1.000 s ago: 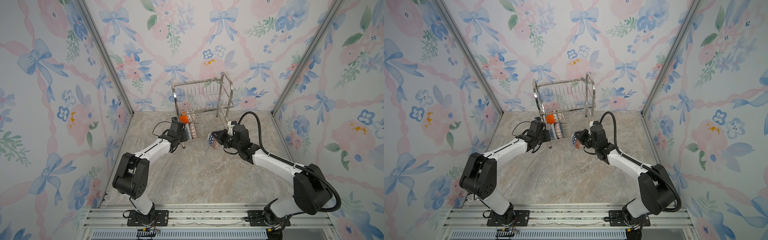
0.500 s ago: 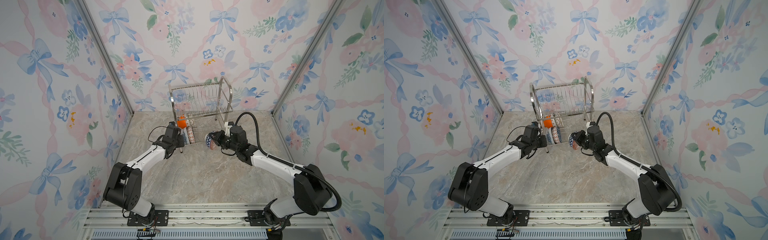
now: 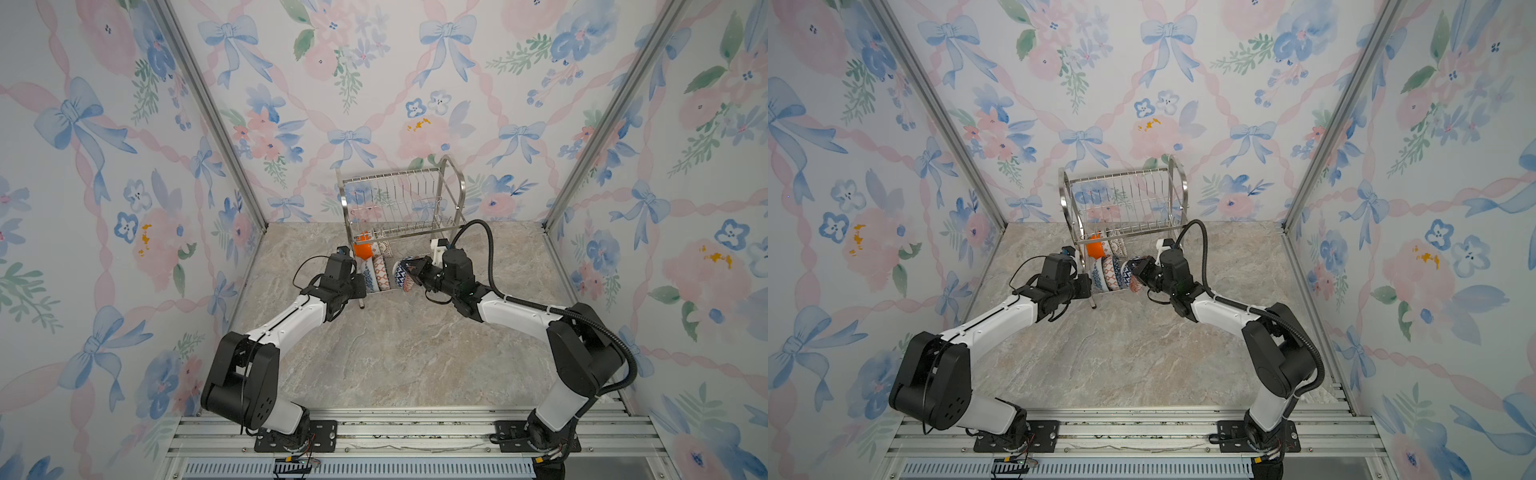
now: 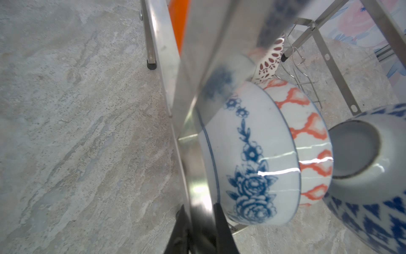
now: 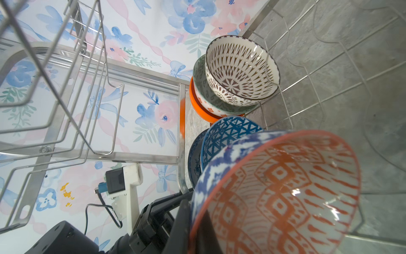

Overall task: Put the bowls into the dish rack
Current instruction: 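Push the orange-patterned bowl into the rack slot beside the blue-triangle bowl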

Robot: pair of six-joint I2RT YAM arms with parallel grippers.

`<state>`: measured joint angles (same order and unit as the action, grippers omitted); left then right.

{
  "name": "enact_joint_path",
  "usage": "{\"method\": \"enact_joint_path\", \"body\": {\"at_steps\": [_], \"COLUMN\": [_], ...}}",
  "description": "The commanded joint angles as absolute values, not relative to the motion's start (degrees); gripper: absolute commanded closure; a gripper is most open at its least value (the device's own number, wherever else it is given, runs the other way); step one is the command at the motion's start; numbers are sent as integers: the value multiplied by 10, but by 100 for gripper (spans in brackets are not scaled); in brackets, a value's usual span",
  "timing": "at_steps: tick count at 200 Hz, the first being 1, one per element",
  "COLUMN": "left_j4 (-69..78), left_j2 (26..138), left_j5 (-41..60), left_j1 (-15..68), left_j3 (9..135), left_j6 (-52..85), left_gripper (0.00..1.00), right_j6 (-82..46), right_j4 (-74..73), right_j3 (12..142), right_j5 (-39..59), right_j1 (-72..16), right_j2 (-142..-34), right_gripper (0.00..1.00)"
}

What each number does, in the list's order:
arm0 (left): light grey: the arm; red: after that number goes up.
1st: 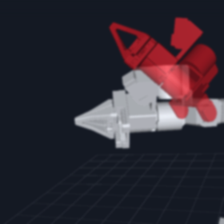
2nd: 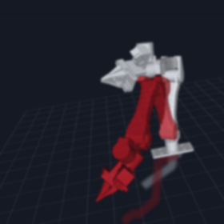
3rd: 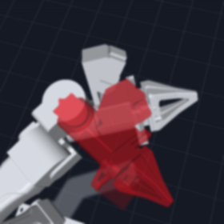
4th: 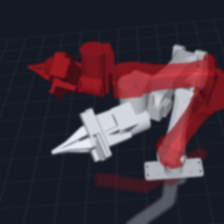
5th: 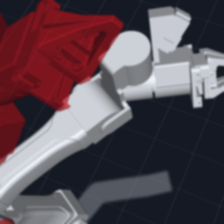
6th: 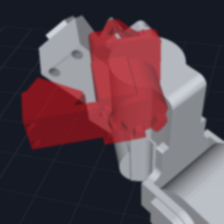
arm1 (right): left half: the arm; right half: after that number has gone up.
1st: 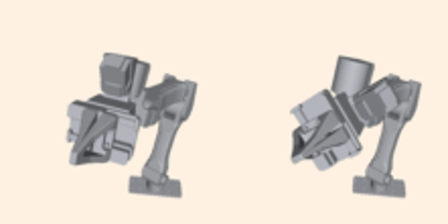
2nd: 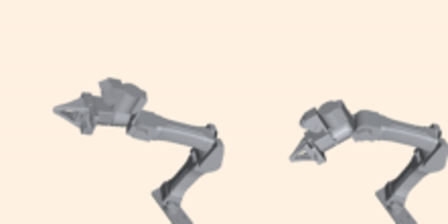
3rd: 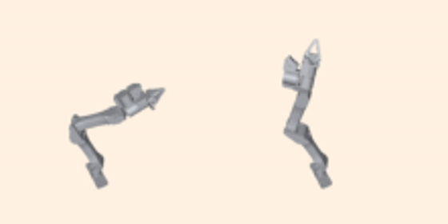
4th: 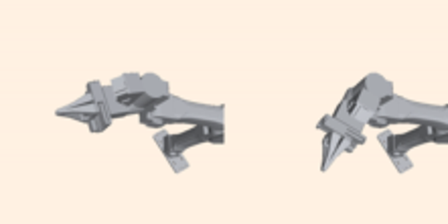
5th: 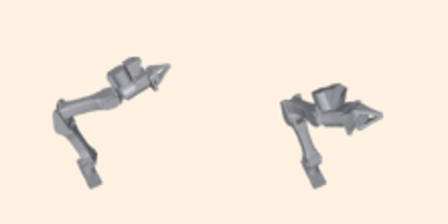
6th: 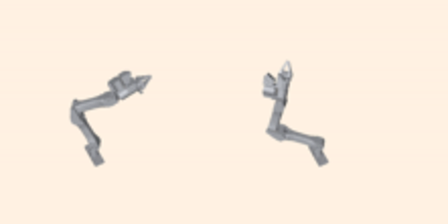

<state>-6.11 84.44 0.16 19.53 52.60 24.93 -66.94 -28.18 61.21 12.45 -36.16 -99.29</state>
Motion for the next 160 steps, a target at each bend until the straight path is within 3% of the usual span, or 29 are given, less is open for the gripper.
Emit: {"method": "enact_joint_path", "body": {"at_steps": [1,160], "left_j4": [-117,-136], "left_j2": [836,861], "left_j5": [79,118], "left_j1": [185,140], "left_j3": [511,511], "left_j6": [261,213], "left_gripper": [100,100], "right_j6": [-668,-696], "right_j4": [-322,-409], "right_j3": [639,698], "right_j5": [138,189], "right_j1": [-366,-357], "right_j2": [-1011,-1124], "right_gripper": [100,100]}}
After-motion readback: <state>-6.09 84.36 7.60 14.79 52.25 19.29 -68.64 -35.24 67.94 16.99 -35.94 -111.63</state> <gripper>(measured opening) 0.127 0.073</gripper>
